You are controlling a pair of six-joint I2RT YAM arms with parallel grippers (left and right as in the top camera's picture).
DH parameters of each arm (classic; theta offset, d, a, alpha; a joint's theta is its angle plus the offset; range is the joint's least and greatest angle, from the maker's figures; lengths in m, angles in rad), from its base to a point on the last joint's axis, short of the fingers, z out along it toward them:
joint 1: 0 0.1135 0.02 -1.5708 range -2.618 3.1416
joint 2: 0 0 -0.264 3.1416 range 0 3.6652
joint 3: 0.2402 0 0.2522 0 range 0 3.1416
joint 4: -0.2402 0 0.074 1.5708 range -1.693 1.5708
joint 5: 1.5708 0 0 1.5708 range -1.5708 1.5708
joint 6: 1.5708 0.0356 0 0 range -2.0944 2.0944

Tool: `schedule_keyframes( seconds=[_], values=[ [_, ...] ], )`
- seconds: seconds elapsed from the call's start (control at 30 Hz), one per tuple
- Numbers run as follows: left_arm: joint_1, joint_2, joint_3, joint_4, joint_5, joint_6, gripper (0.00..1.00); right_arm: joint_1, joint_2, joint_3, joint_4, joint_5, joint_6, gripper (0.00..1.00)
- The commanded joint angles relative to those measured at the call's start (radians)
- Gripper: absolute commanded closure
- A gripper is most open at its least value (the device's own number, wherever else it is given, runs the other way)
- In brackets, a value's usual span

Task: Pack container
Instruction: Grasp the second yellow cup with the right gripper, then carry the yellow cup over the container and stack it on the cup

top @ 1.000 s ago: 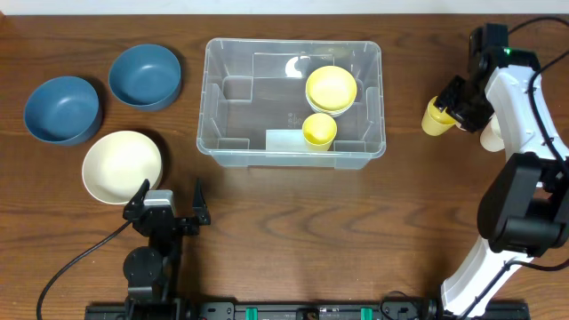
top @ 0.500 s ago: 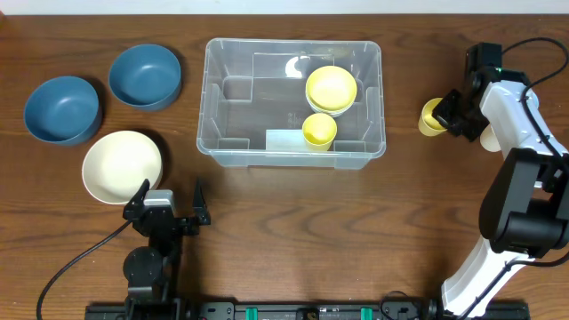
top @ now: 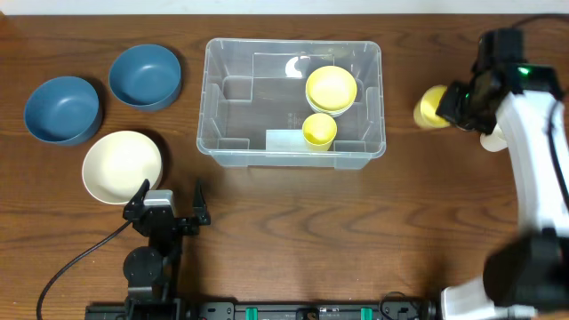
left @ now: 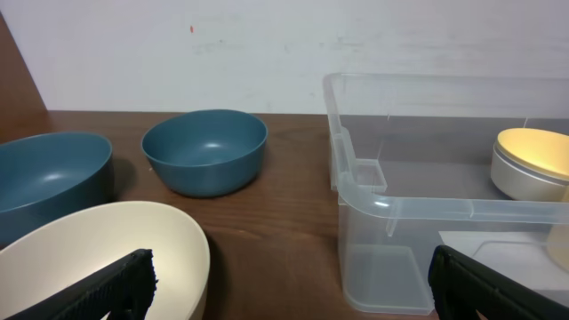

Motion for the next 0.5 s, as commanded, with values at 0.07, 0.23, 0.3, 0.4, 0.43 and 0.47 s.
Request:
schedule_keyframes(
  seconds=[0.07, 0.23, 0.3, 0.4, 0.43, 0.47],
  values=[
    [0.006, -0.001, -0.017, -0.034, 0.003, 0.013, 0.02, 0.118, -0.201, 0.105, 0.003, -0.014, -0.069, 0.99],
    [0.006, -0.001, -0.017, -0.034, 0.003, 0.013, 0.02, 0.281, -0.231, 0.118, 0.072, -0.01, -0.047, 0.99],
    [0.006, -0.001, -0.017, -0.034, 0.003, 0.013, 0.02, 0.343, -0.206, 0.118, 0.09, 0.003, -0.032, 0.99],
    [0.006, -0.001, -0.017, -0.034, 0.003, 0.013, 0.02, 0.421, -0.139, 0.118, 0.114, 0.02, -0.011, 0.99],
    [0.006, -0.001, -0.017, -0.034, 0.003, 0.013, 0.02, 0.442, -0.111, 0.118, 0.121, 0.02, -0.01, 0.99],
    [0.006, -0.001, -0.017, -0.034, 0.003, 0.013, 0.02, 0.463, -0.076, 0.118, 0.127, 0.02, -0.007, 0.99]
  ],
)
